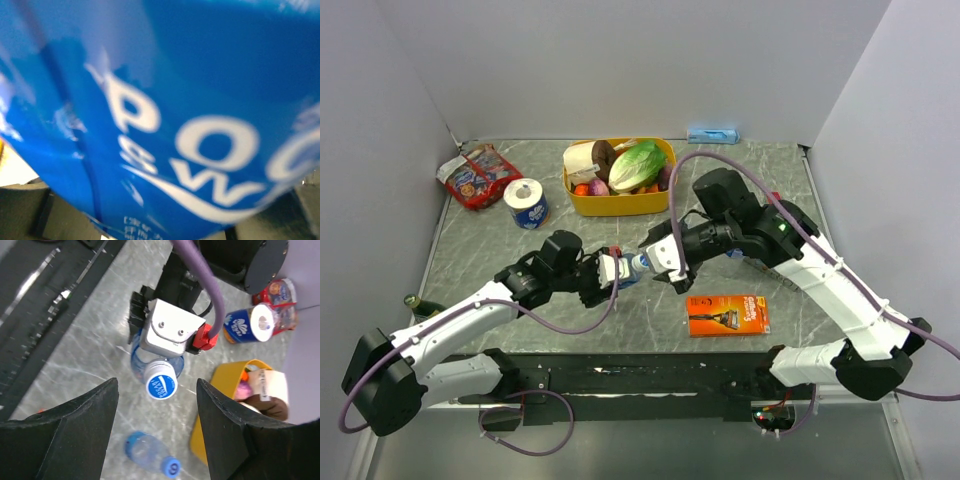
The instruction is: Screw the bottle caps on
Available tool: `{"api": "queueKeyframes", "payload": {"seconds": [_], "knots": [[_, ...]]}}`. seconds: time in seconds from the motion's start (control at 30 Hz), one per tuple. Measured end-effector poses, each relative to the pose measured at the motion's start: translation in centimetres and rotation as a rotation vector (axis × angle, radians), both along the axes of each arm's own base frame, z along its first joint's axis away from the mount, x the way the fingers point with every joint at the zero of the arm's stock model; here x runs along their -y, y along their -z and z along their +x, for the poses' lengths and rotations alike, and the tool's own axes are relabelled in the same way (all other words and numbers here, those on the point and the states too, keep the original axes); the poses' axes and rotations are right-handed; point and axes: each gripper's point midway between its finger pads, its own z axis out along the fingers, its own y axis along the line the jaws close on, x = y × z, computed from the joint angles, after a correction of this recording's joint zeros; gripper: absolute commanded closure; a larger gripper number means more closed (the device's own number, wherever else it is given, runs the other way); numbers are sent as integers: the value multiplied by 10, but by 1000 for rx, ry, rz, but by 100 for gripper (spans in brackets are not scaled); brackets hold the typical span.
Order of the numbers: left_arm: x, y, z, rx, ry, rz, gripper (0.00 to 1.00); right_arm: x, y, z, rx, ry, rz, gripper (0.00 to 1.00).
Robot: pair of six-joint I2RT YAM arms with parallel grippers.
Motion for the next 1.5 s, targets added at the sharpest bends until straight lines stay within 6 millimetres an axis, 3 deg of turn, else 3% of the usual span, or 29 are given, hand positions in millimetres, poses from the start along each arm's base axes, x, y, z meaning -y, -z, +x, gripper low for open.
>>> {"api": "queueKeyframes", "payload": {"seconds": [0.23, 0.43, 0.63, 0.7, 0.87, 1.13, 1.17, 1.23, 1.37, 1.5], "knots": [[6, -16, 0, 25, 39, -17, 99, -9, 13, 7, 52, -35, -34, 38], [7, -17, -3, 25, 53, -13, 99, -13, 23, 9, 32, -45, -64, 55], [7, -17, -2, 28, 50, -13, 99, -14, 24, 10, 7, -34, -78, 81], [6, -18, 1, 34, 28, -12, 99, -15, 24, 12, -27, -4, -84, 100], [2, -20, 23, 55, -144, -25, 99, -19, 22, 39, -206, 229, -64, 100], [-20, -18, 79, 146, -521, -1, 99, -32, 27, 110, -785, 792, 30, 100], [-23, -14, 83, 149, -553, 15, 99, -33, 32, 115, -829, 835, 31, 77], [-29, -7, 87, 155, -593, 47, 99, -34, 42, 124, -915, 909, 24, 49], [-33, -9, 90, 176, -618, 44, 99, -35, 35, 134, -980, 905, 53, 35], [-24, -19, 84, 180, -568, -7, 99, -28, -18, 144, -991, 757, 177, 34]]}}
